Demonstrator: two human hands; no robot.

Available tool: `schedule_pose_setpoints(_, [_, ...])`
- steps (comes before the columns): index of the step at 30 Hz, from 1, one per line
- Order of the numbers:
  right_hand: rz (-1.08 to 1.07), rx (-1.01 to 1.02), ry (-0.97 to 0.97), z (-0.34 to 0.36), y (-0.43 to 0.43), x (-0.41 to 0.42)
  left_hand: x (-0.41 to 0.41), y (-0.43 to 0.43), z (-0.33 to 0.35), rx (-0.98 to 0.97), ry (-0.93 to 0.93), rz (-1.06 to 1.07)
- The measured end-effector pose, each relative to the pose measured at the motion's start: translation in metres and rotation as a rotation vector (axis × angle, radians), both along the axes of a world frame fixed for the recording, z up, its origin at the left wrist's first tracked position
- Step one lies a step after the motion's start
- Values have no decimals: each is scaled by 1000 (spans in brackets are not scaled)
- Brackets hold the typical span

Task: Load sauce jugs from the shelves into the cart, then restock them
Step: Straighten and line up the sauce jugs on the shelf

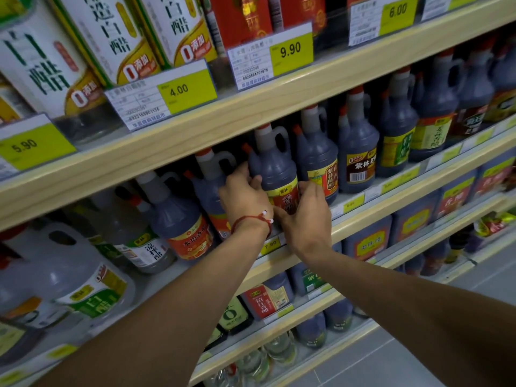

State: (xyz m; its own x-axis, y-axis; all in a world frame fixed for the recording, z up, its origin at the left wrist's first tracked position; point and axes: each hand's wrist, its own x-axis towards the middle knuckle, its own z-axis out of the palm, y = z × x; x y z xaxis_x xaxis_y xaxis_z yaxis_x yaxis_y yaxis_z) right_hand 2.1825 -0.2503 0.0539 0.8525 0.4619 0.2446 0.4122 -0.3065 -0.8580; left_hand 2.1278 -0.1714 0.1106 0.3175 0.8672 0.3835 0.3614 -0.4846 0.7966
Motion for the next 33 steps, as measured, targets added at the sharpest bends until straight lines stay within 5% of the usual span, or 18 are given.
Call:
schedule_pose_setpoints(9, [-21,57,-3,-1,-4,-11,-11,0,-6,-128,-54,-184])
schedule_pose_setpoints(15, [110,158,-44,-5,-2,-51,-69,-10,-3,147,-190,-74])
schedule_pose_setpoints(20, [166,87,42,1,16,-79,-99,11,9,255,-129,36])
schedule_pose_setpoints(29, [74,-9,68,4,47,-84,-100,42,23,111,211,57])
schedule_pose_setpoints(33, [24,24,78,2,50,-83,-93,50,25,43,214,5])
